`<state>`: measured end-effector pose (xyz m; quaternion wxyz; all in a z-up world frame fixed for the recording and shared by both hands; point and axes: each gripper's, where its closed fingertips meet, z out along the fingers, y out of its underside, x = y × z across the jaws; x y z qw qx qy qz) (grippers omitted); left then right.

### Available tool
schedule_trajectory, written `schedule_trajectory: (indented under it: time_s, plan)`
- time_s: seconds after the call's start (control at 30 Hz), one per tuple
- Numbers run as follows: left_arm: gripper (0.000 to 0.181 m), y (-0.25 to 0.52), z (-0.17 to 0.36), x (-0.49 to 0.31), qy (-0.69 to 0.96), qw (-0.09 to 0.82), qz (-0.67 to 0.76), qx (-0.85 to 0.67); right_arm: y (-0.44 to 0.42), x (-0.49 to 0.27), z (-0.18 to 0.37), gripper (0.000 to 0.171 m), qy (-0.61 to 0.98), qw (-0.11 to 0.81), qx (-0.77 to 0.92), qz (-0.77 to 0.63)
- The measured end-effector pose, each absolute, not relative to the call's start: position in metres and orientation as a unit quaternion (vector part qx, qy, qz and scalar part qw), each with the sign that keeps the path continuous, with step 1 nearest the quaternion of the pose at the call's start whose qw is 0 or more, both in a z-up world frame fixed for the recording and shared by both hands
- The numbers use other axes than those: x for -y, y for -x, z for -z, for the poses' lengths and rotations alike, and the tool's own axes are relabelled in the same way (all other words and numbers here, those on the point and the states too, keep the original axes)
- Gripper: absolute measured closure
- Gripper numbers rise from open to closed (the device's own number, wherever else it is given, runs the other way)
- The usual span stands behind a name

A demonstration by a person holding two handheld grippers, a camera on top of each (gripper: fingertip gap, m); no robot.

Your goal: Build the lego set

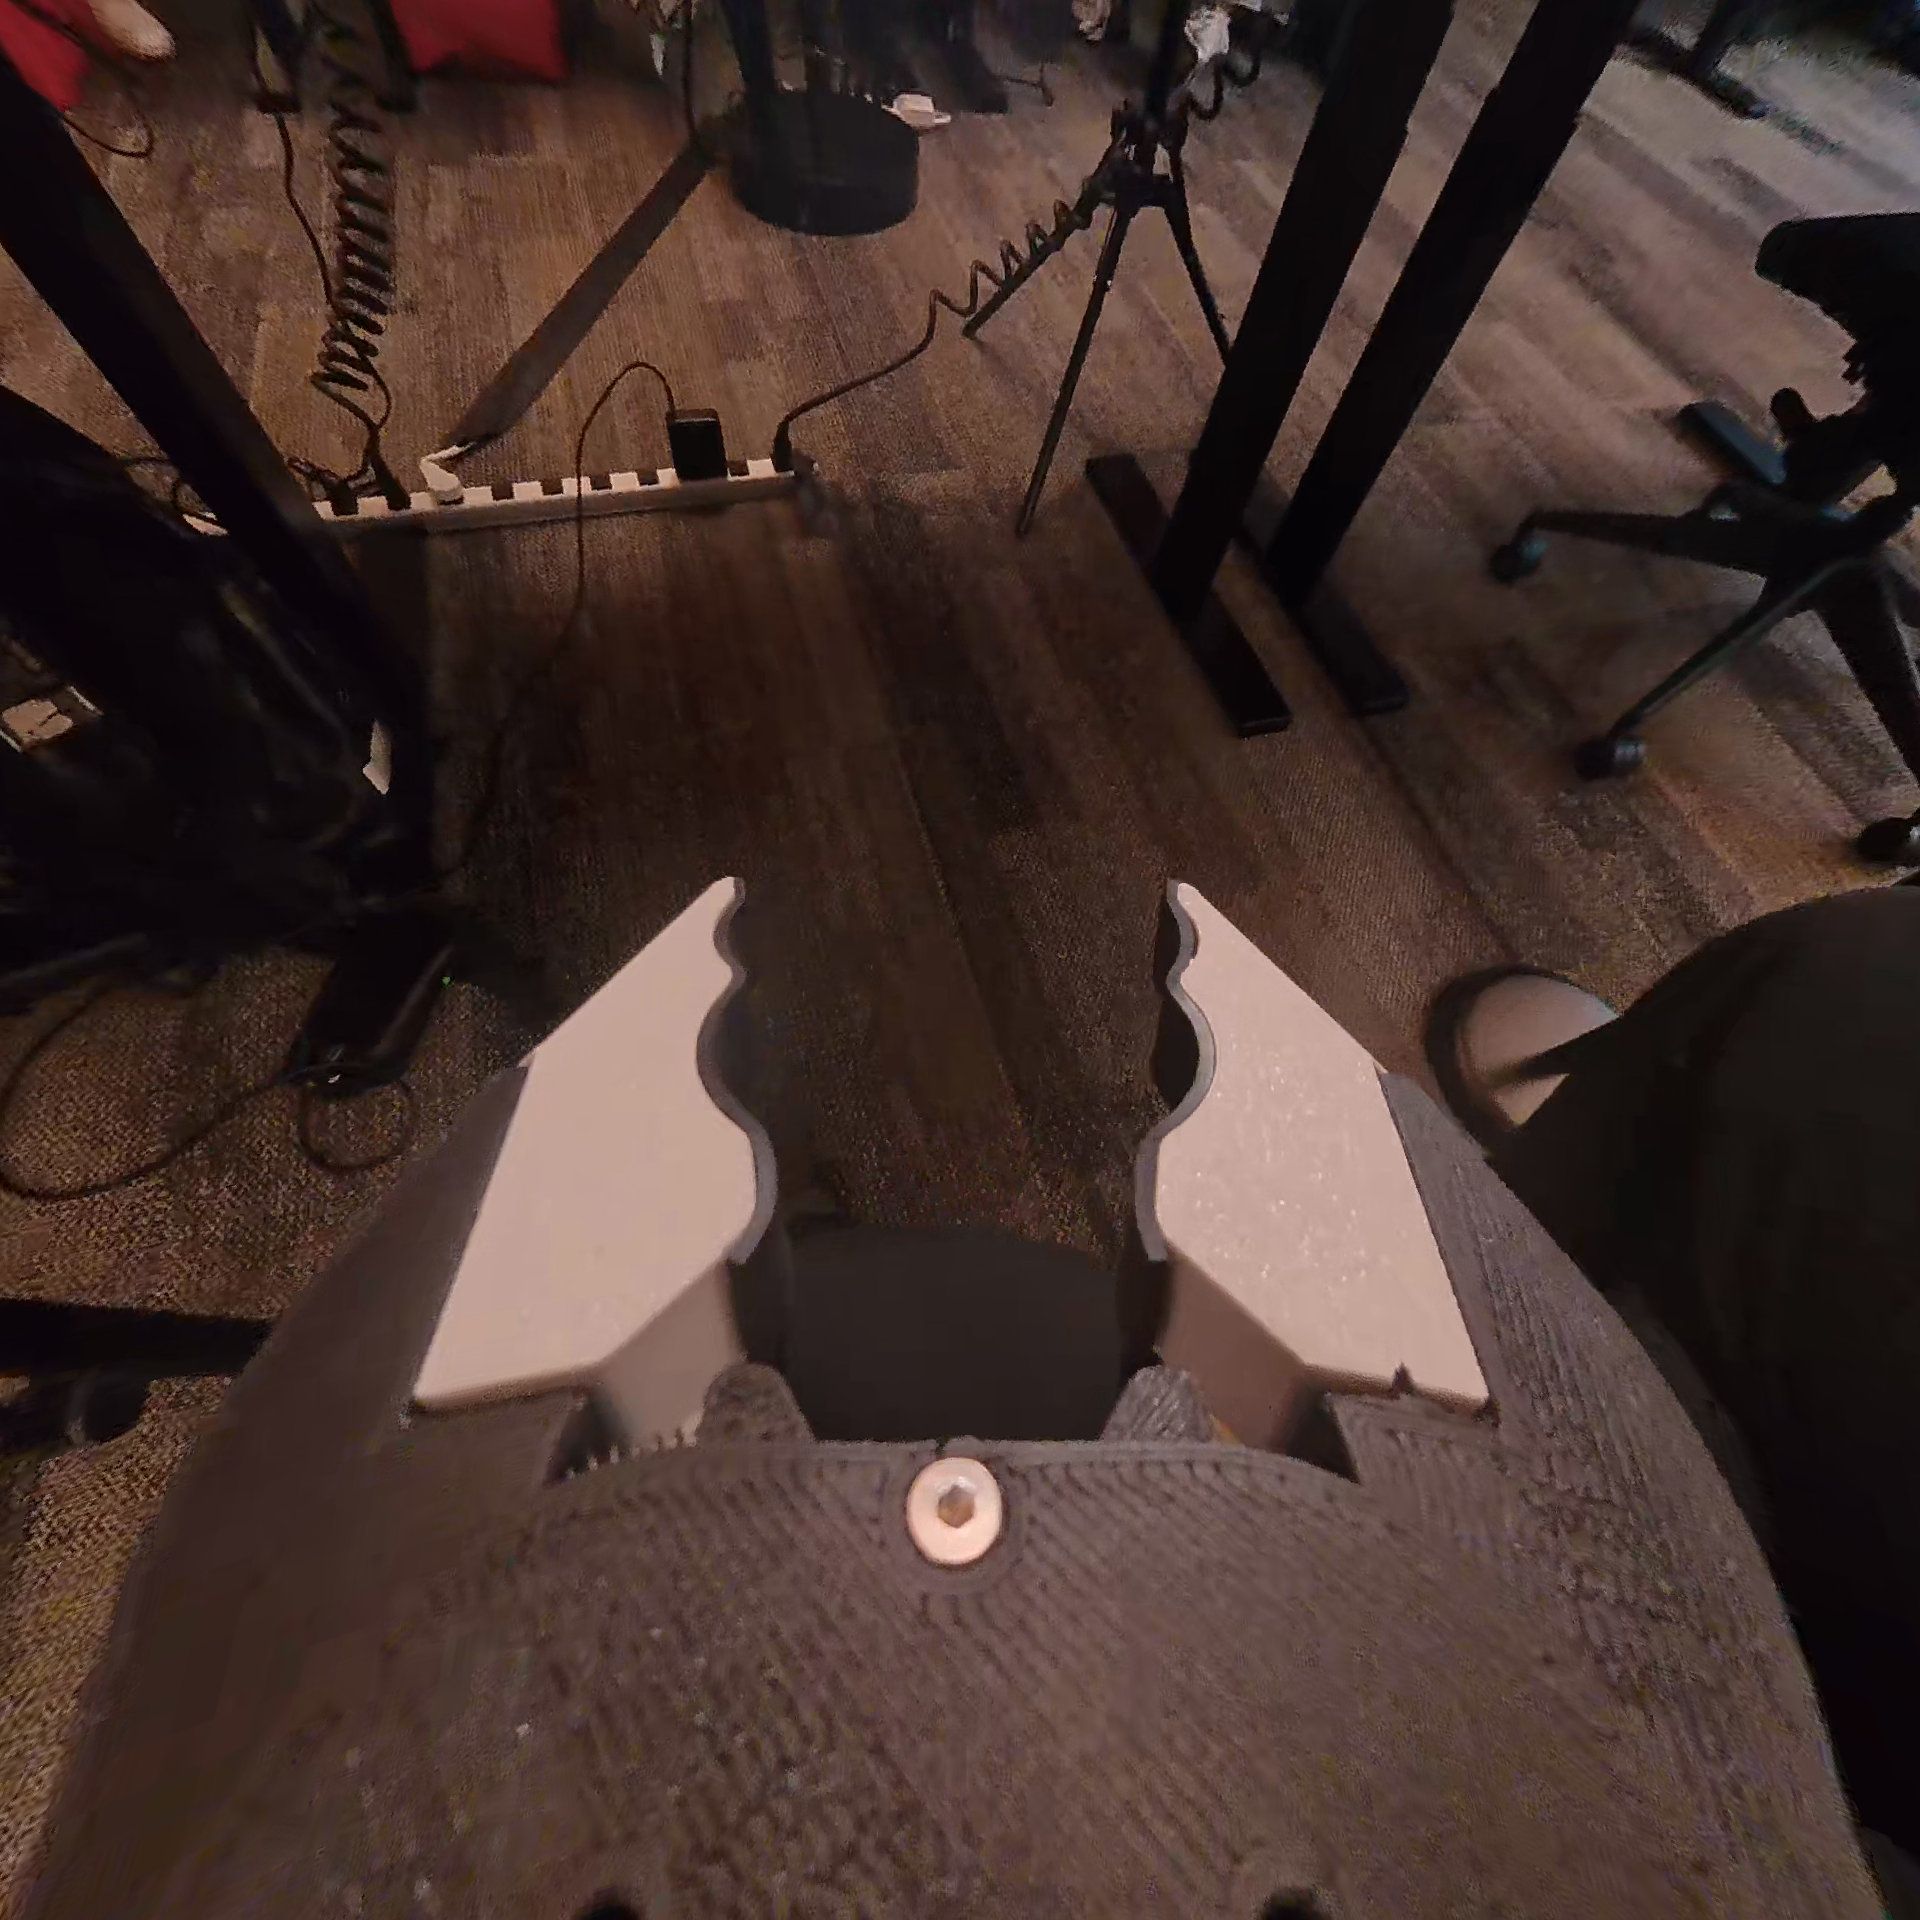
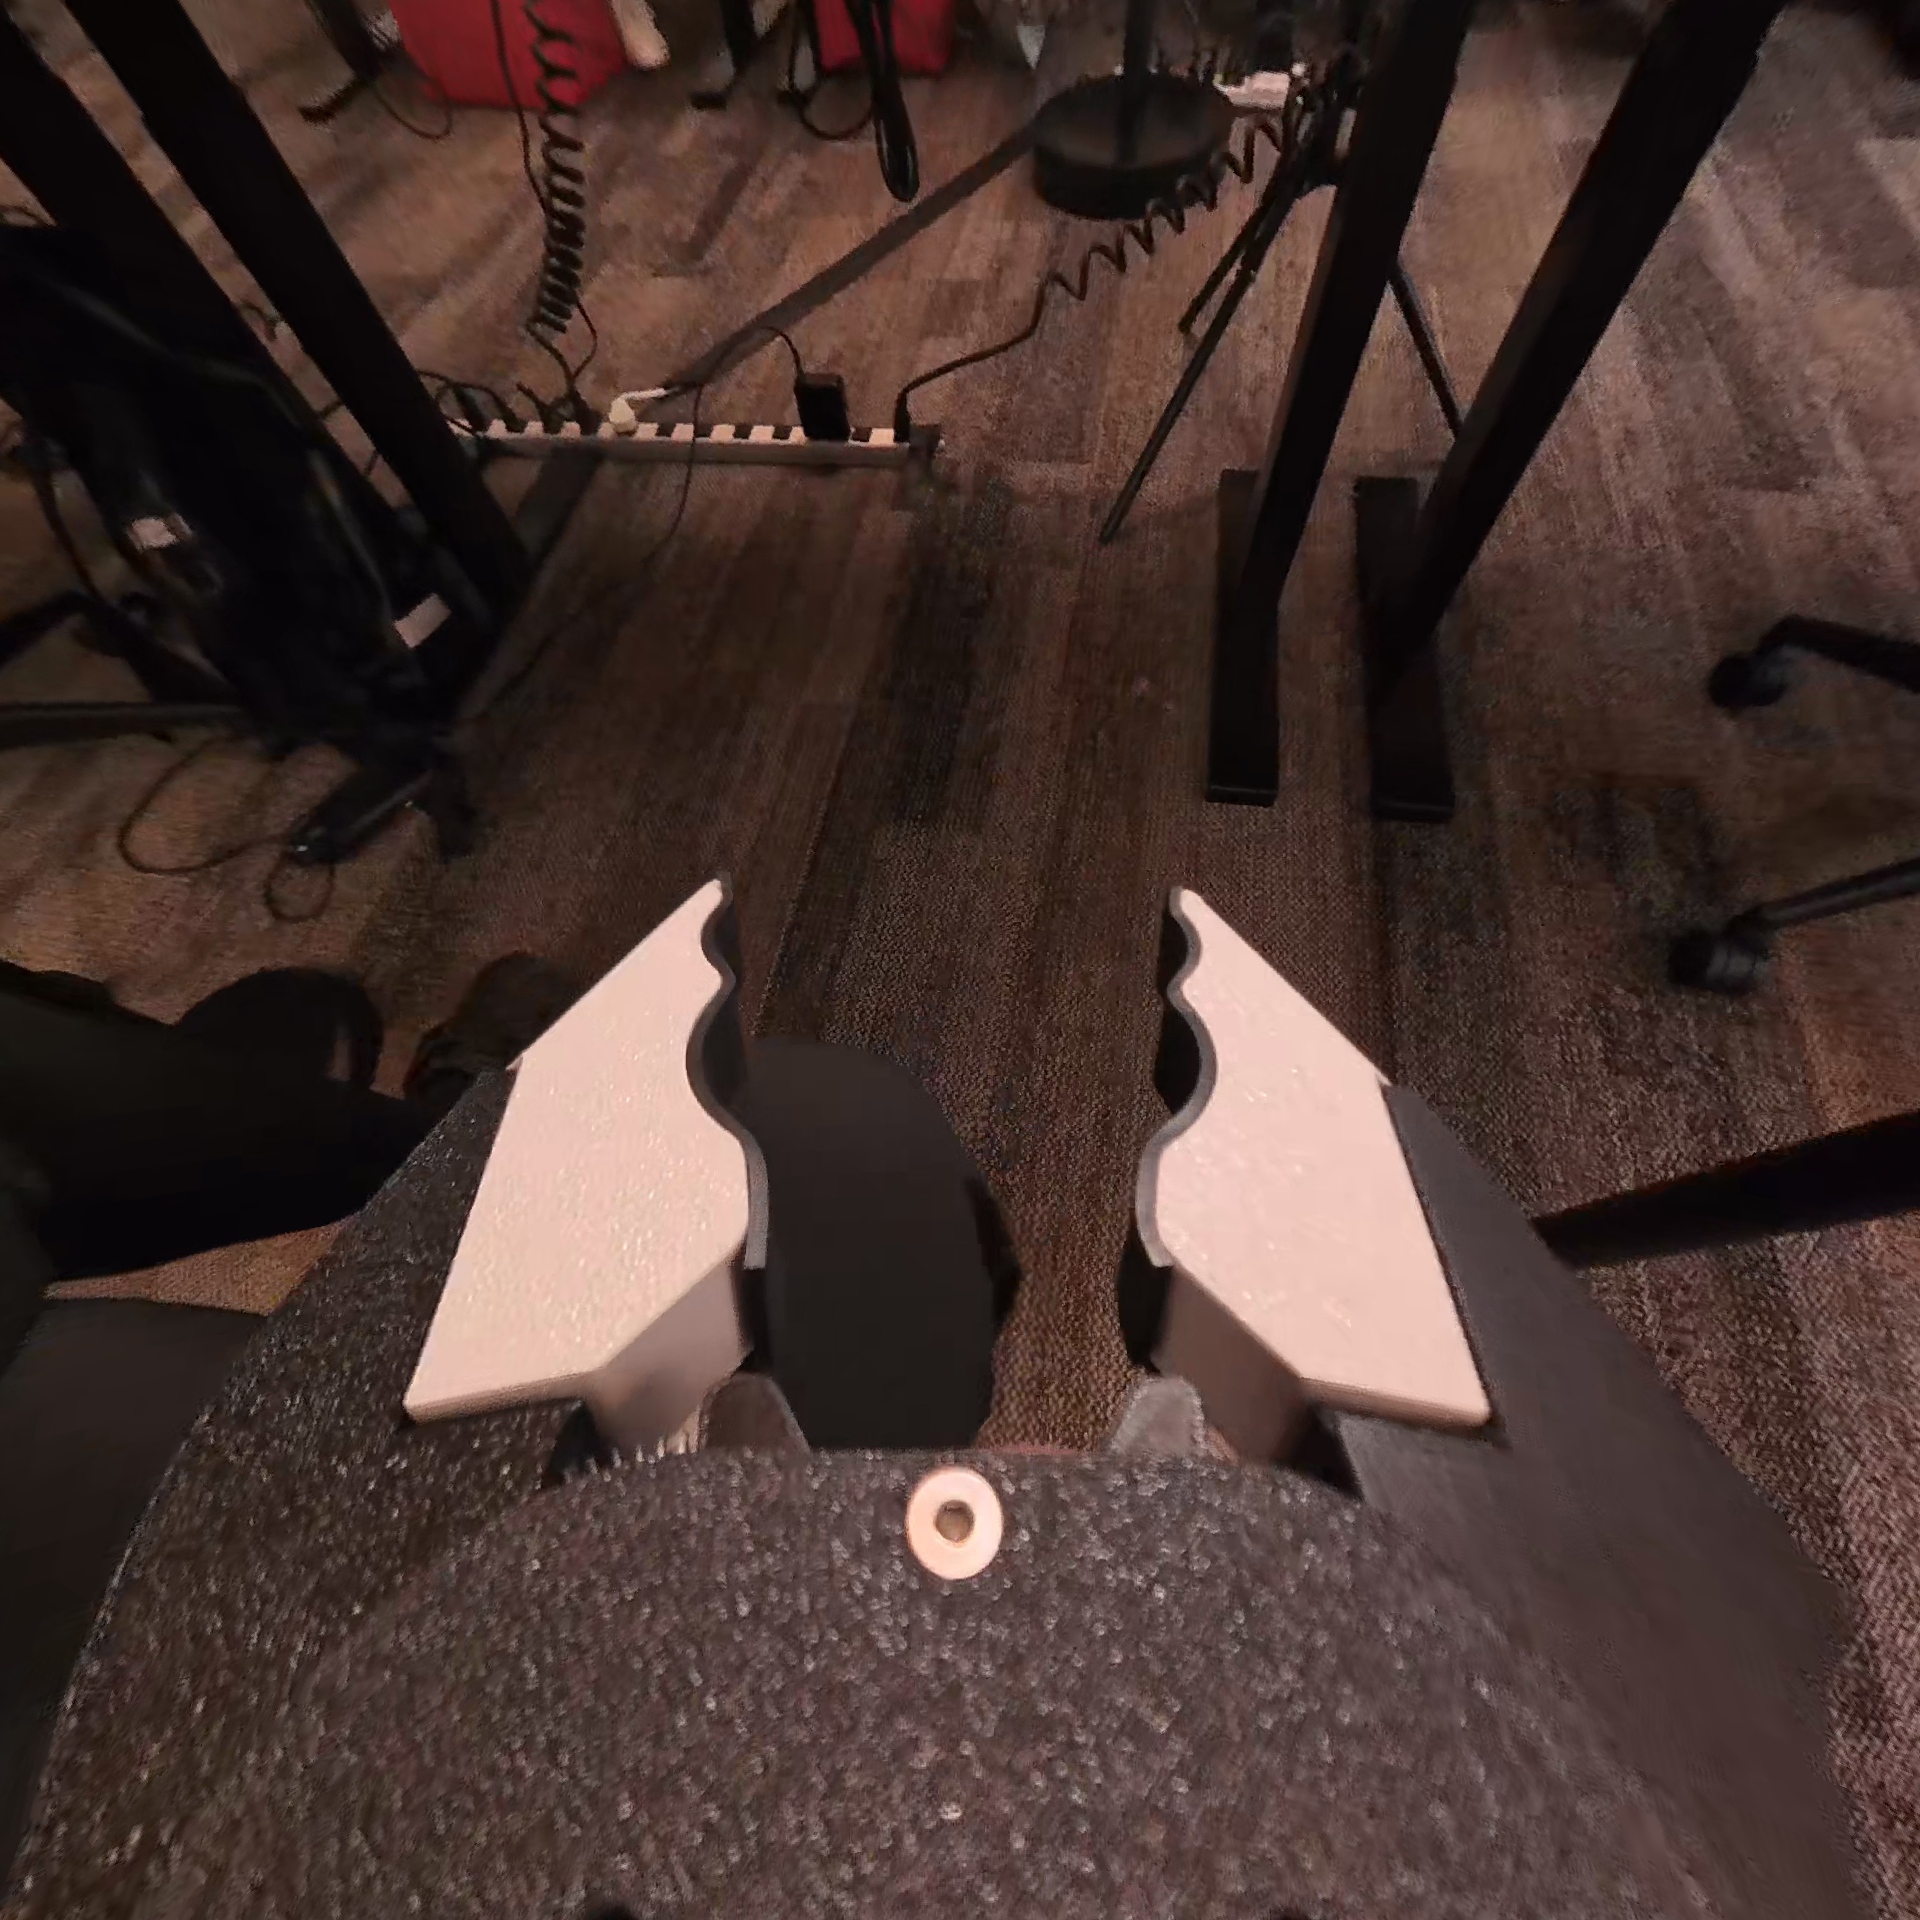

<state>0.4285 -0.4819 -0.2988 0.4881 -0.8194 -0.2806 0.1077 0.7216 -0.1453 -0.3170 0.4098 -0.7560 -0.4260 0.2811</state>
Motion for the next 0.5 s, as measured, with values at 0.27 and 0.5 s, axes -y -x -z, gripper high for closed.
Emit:
schedule_trajectory:
  time_s: [0.27, 0.5]
  plan:
    - [0.102, -0.437, 0.327, 0.484, 0.853, 0.450, -0.156, 0.215, -0.729, 0.119, 0.313, 0.089, 0.758, 0.429, 0.427, -0.243]
    - [0.102, -0.428, 0.343, 0.455, 0.857, 0.453, -0.134, 0.206, -0.750, 0.102, 0.330, 0.086, 0.775, 0.404, 0.425, -0.233]
